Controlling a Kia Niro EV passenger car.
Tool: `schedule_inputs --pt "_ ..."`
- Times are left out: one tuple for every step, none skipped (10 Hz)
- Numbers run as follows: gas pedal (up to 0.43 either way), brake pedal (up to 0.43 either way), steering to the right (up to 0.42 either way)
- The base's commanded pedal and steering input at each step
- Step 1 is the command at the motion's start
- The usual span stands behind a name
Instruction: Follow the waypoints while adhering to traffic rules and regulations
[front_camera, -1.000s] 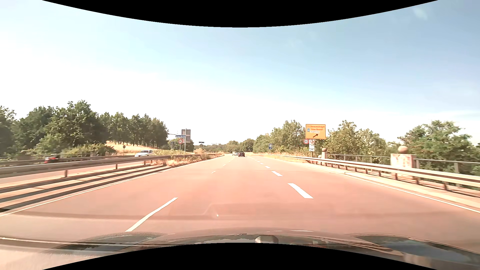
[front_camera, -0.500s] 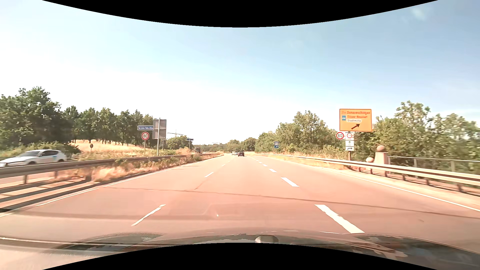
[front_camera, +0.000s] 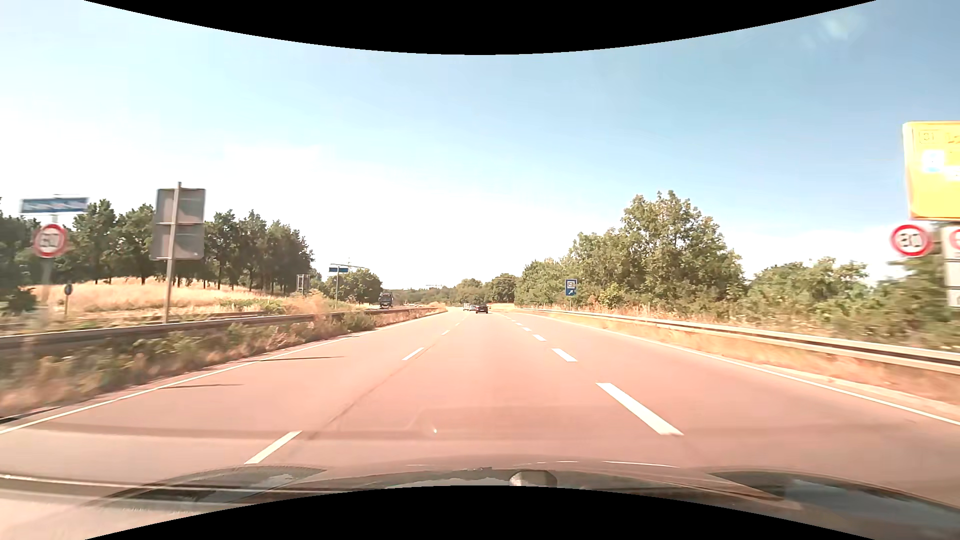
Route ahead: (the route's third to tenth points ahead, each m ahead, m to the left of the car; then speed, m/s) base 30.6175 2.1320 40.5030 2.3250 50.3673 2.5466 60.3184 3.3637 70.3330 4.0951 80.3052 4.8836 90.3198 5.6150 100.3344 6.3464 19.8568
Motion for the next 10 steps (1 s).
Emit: schedule_inputs --pt "0.15 0.0 -0.002" --pt "0.15 0.0 -0.002" --pt "0.138 0.0 -0.002" --pt "0.138 0.0 -0.002" --pt "0.138 0.0 -0.002" --pt "0.138 0.0 -0.002" --pt "0.138 0.0 -0.002" --pt "0.138 0.0 -0.002" --pt "0.138 0.0 -0.002" --pt "0.13 0.0 -0.002"
